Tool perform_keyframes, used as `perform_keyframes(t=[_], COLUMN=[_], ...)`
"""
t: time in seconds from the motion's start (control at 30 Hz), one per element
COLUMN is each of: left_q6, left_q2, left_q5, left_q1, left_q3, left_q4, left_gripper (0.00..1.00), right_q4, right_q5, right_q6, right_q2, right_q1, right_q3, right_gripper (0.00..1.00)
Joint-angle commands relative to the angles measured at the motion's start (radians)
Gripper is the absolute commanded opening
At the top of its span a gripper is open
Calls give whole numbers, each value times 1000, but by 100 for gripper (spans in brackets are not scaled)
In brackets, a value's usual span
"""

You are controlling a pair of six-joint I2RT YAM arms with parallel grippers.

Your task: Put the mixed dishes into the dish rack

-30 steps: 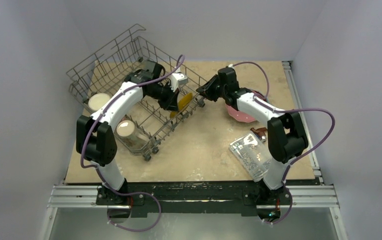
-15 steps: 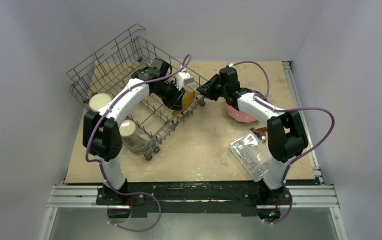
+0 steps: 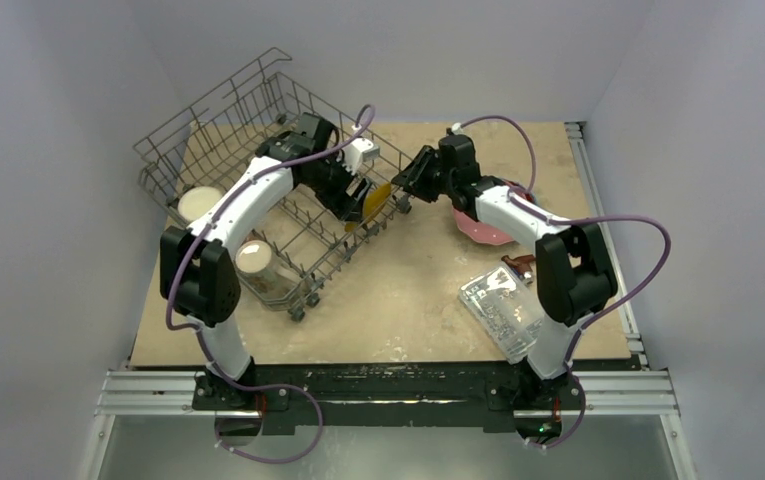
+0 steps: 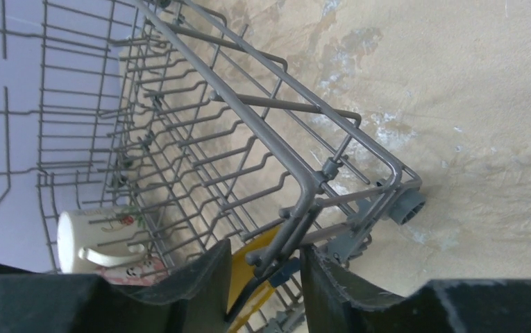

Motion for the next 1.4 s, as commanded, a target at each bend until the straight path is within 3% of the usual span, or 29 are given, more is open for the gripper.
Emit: perform_keyframes(t=[0.0,0.17,0.3,0.43,0.67,0.9,1.03,1.37], left_q6=[-75,-128,-160,-156,-154,-166,-158,-164], left_q2=[-148,-258,-368,-406,-514,-572,-577,-541], left_q5=[79,84,21,-77,-305,-395,-419,-408], left_q1=[-15,-16,-27,-61,-128,-144,-146,-150], left_q3=[16,-33,-140,-141,-217,-241,-252,-245], left_q4=[27,84,230,232,318,350,359,349], left_gripper=[83,99,100,97,95,93,93,92], right_q4=[-53,-136,-203,-240,-264,-236,-210,-39], right_q5=[6,67,113,222,324,214,68,-160], right_q6=[-178,-281,-336,-373,-319,-318,-330,-268], right_q2=[-75,-166,-256,-374,-543,-607,-543,-377], right_q1=[0,0,-2,-9,-150,-418,-552,-626], right_q3=[-32,-31,-40,-103,-298,-474,-498,-566], right_gripper=[45,66,77,85,85,83,81,77])
